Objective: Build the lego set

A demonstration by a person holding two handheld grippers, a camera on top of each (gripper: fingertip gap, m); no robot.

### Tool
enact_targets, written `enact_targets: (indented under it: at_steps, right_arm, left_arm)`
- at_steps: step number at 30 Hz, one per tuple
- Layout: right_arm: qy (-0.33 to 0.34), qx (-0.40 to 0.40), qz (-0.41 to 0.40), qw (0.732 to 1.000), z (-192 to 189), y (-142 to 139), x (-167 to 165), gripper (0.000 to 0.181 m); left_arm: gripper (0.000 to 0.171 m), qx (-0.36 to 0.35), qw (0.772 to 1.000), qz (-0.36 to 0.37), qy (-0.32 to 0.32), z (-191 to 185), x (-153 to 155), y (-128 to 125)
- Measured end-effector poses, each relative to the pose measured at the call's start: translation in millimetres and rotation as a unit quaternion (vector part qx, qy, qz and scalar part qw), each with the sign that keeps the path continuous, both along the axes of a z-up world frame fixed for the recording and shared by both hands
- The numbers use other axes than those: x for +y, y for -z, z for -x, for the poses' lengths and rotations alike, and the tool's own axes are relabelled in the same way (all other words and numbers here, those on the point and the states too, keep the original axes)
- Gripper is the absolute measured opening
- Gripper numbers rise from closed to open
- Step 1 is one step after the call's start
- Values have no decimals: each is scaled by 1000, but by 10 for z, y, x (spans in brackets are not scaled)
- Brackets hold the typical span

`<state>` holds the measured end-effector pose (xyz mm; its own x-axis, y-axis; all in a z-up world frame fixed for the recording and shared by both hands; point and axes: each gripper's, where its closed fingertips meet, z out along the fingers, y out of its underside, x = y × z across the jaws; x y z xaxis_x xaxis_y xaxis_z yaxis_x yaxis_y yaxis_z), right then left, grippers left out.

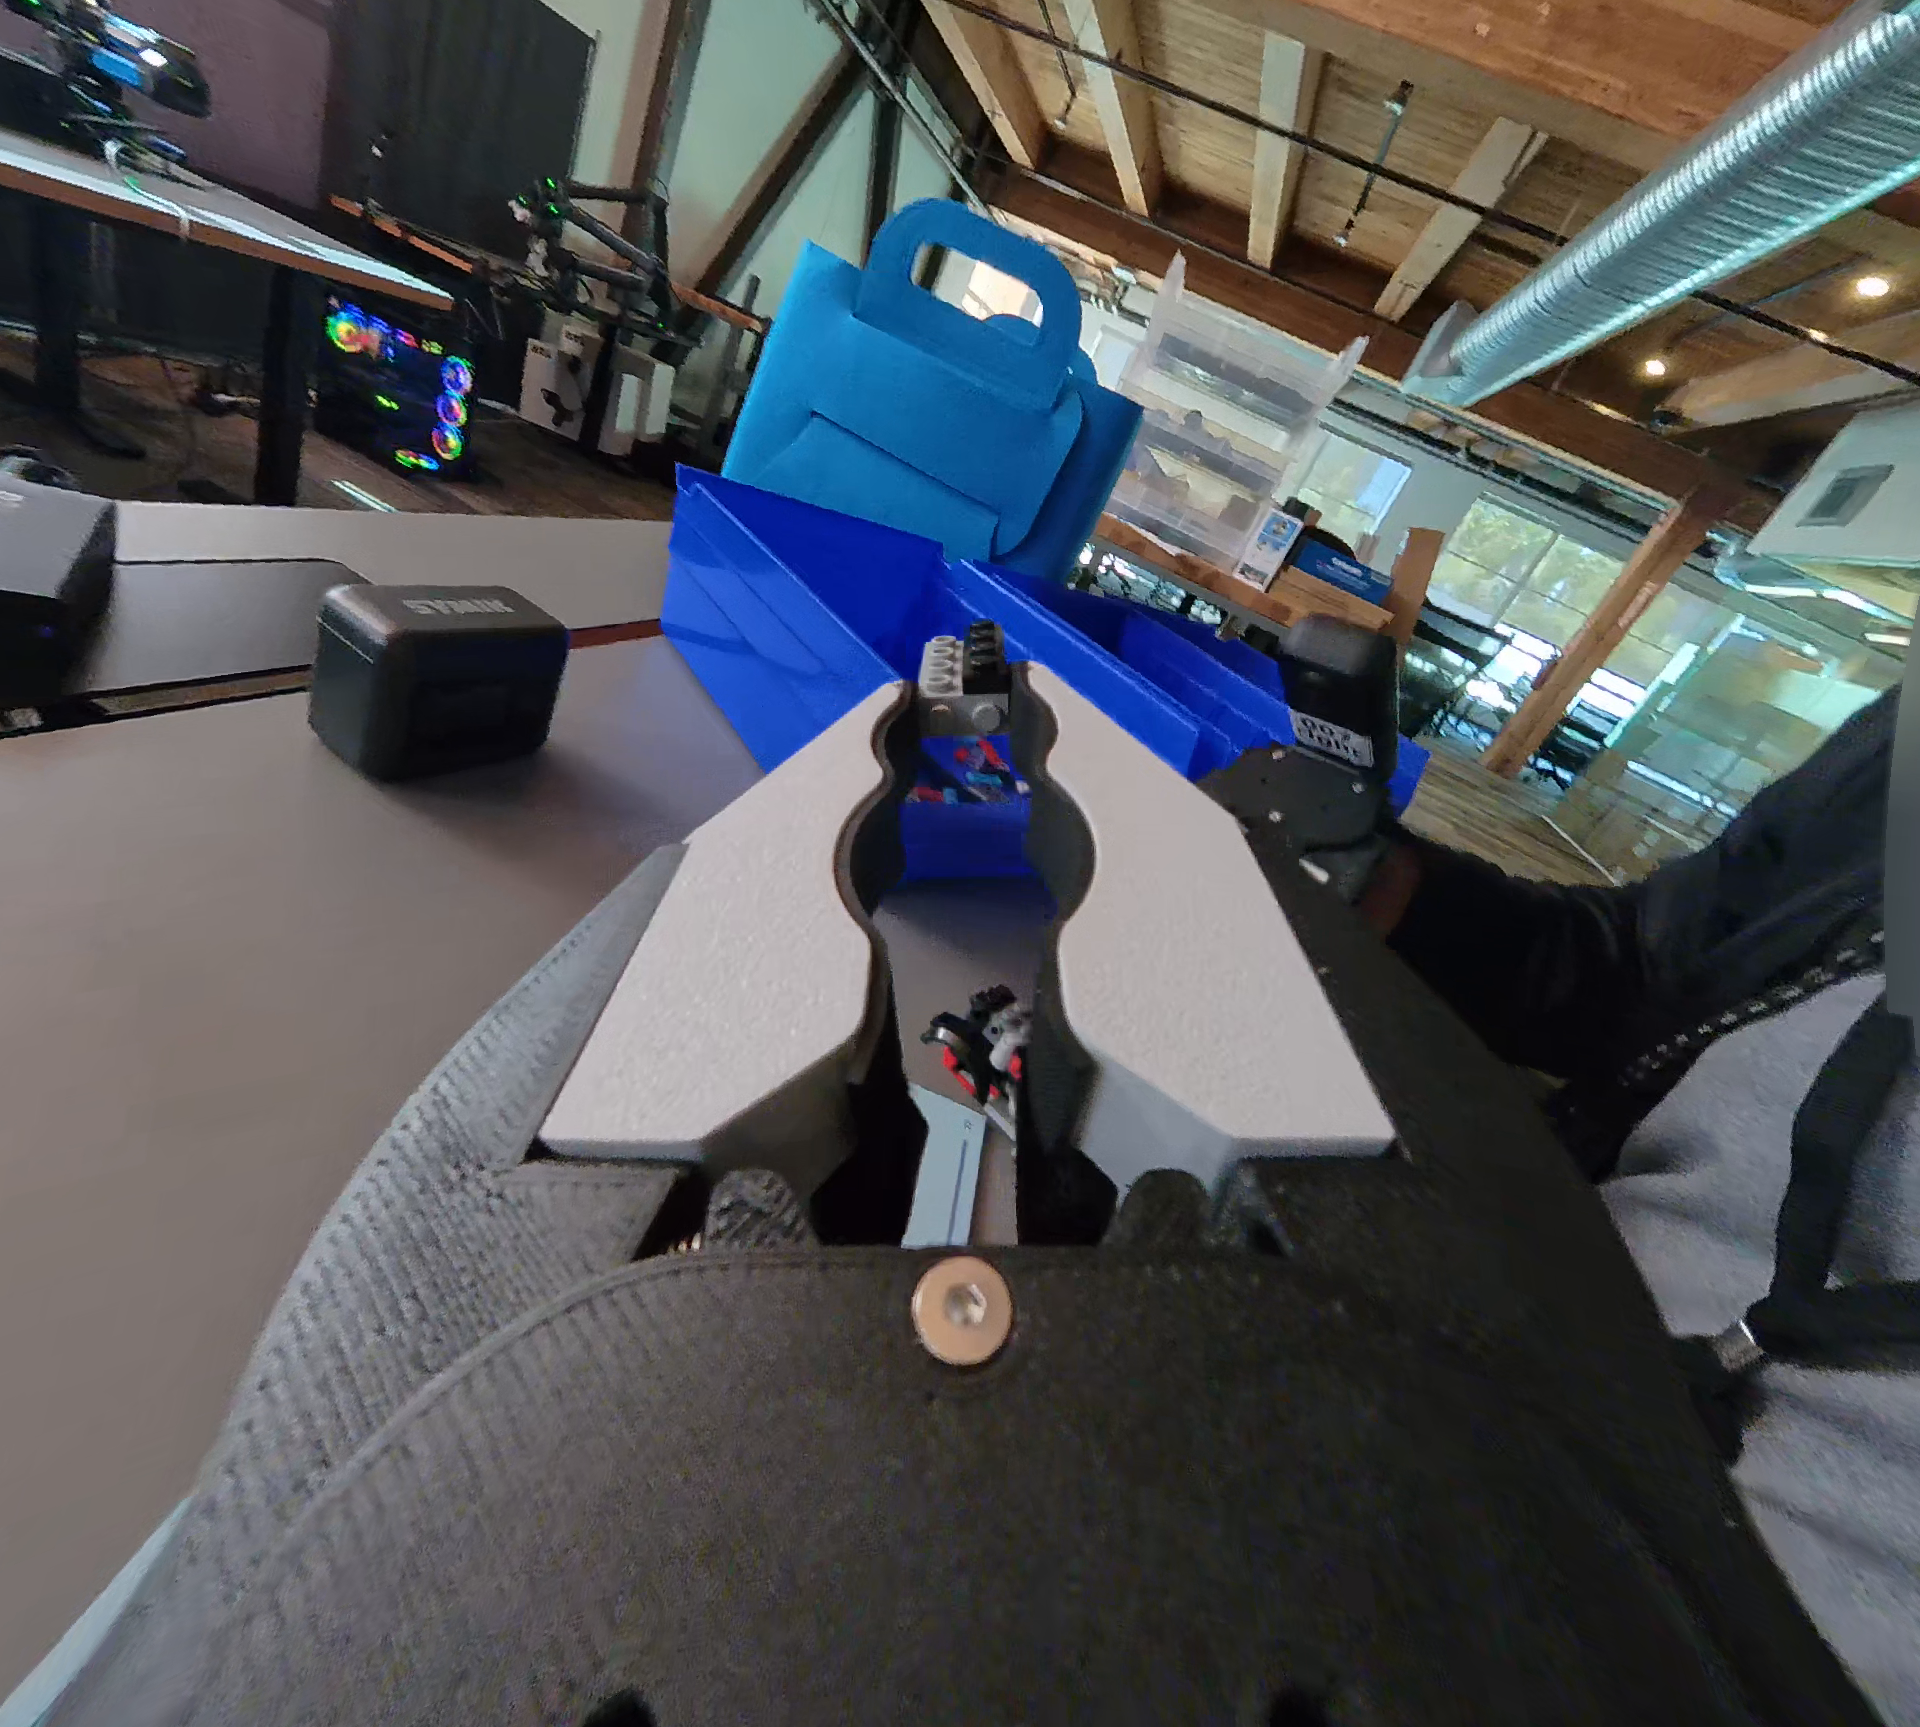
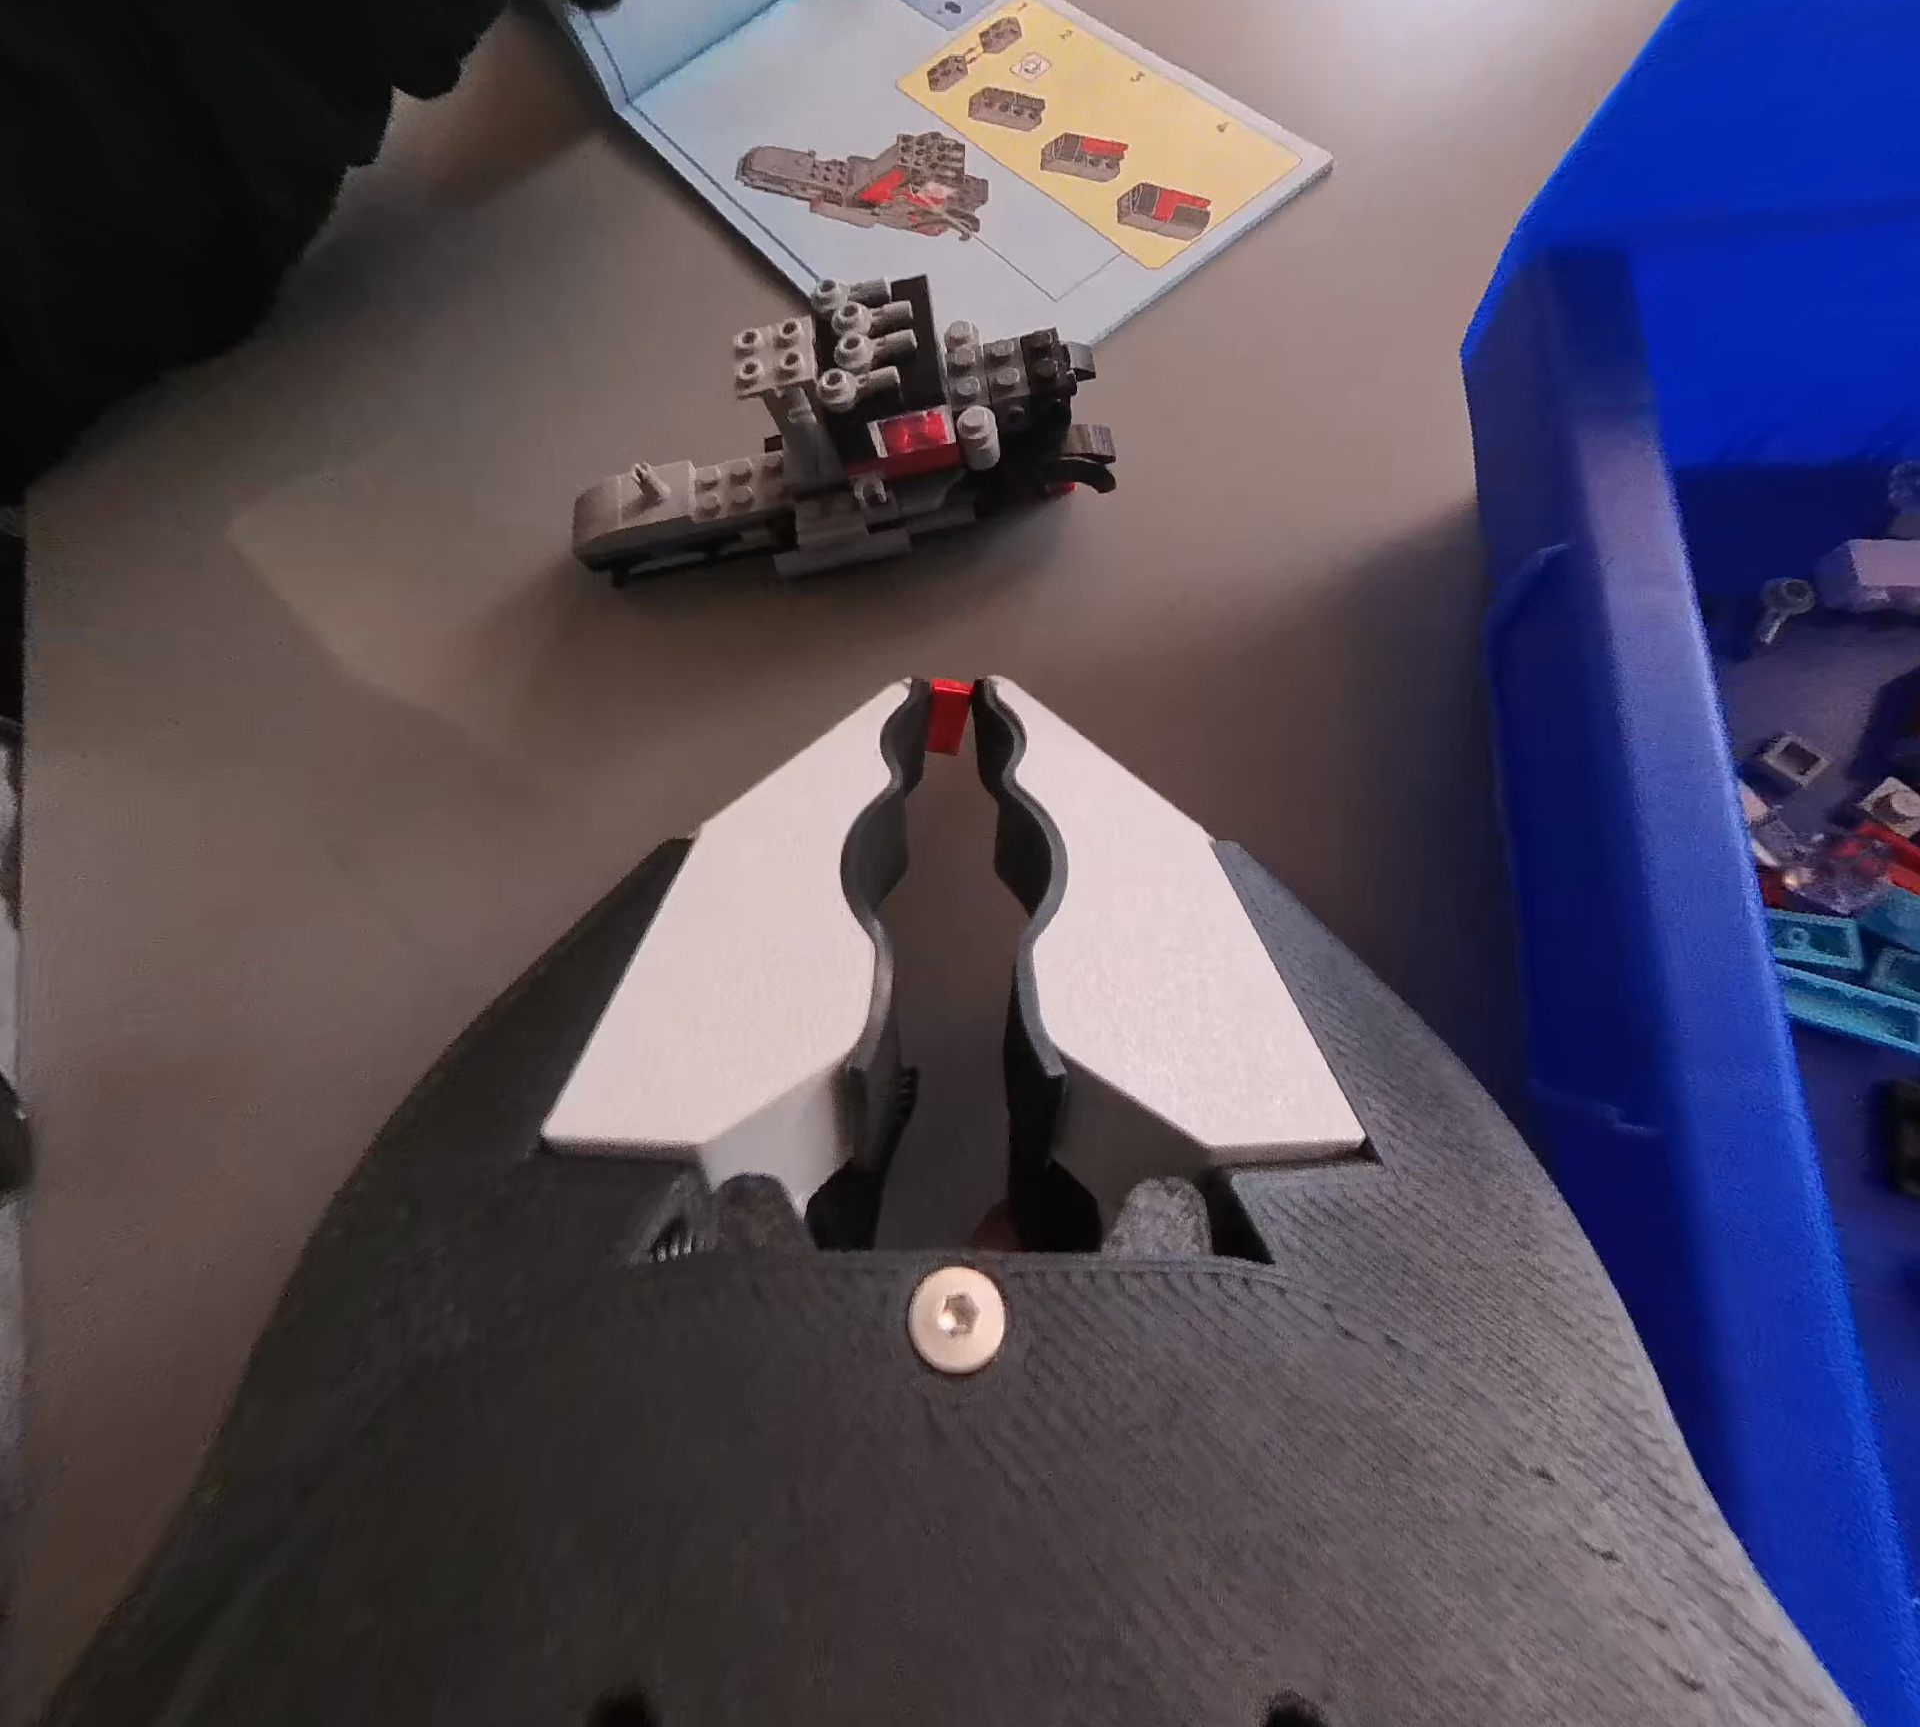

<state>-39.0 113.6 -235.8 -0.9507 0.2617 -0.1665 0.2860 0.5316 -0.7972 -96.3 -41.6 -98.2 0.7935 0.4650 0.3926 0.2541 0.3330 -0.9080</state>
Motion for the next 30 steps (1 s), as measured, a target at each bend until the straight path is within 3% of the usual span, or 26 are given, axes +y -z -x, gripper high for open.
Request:
enact_targets:
  at_steps: [7,20,30]
  right_arm:
    - [12,-38,-17,999,5,72,60,10]
    - [32,-10,-39,999,4,92,318,24]
    - [27,22,-82,996,27,218,241,11]
  left_arm:
    - [17,-6,999,41,19,-18,188,147]
    - [17,-11,998,50,23,-22,239,187]
    - [17,4,994,83,65,-137,384,281]
